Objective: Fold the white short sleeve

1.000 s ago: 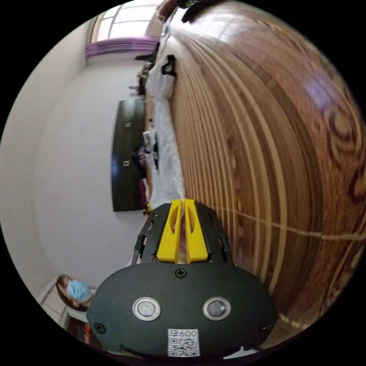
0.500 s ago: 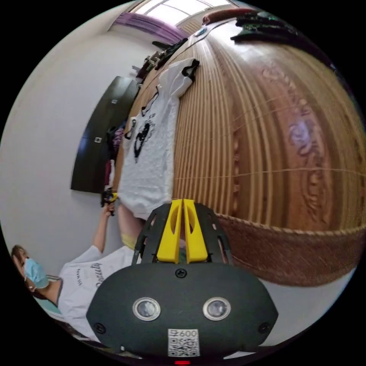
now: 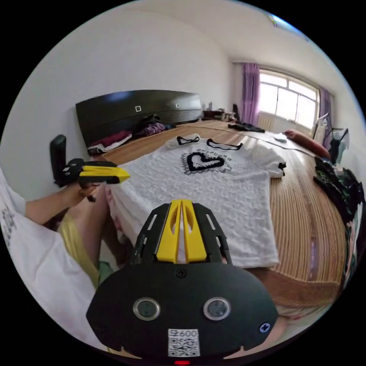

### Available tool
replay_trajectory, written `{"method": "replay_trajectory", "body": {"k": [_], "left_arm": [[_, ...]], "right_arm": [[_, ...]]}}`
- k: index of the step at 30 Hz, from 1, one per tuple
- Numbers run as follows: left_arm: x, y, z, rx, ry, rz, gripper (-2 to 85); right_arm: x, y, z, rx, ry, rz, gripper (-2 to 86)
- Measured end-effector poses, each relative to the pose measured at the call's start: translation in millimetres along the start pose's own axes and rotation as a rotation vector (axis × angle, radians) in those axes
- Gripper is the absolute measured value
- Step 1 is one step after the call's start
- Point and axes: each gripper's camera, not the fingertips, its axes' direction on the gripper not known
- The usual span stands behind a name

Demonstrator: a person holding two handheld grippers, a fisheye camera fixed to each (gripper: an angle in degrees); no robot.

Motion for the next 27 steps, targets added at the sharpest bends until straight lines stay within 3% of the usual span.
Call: {"method": "replay_trajectory", "body": {"k": [1, 2, 4, 7, 11, 12, 13, 15, 17, 27], "left_arm": [[28.5, 36.0, 34.1, -0.088, -0.048, -0.001, 0.3], [38.8, 56.1, 35.3, -0.034, -0.1, -0.014, 0.3], [56.1, 117.2, 33.0, 0.089, -0.18, -0.039, 0.3], [49.1, 135.9, 17.2, 0.046, -0.196, -0.022, 0.5], [47.5, 204.0, -20.0, 0.342, -0.223, -0.045, 0.6], [44.3, 228.6, -1.8, 0.269, -0.166, -0.044, 0.5], [40.0, 253.1, 38.5, 0.067, -0.119, -0.064, 0.4], [26.5, 280.5, 30.1, 0.169, -0.076, -0.186, 0.3], [23.3, 287.1, 36.8, 0.098, -0.076, -0.173, 0.3], [22.8, 344.5, 43.1, 0.072, -0.169, -0.061, 0.3]], "right_arm": [[-22.2, 30.4, 20.1, -0.024, 0.065, -0.016, -0.8], [-33.3, 47.1, 30.9, -0.039, 0.103, -0.037, -0.8], [-59.7, 102.7, 33.1, 0.123, 0.249, -0.048, -0.8], [-50.3, 104.9, 22.2, 0.05, 0.232, 0.056, -0.8], [-59.6, 154.2, -1.3, 0.256, 0.26, 0.048, -0.8], [-55.1, 176.3, 16.3, 0.209, 0.257, 0.08, -0.8], [-48.8, 200.4, 35.6, 0.167, 0.236, 0.108, -0.8], [-46.8, 227.7, 32.2, 0.259, 0.231, 0.104, -0.9], [-49.1, 232.7, 34.6, 0.232, 0.254, 0.081, -0.9], [-28.4, 282.8, 30.0, 0.231, 0.228, 0.068, -0.9]]}}
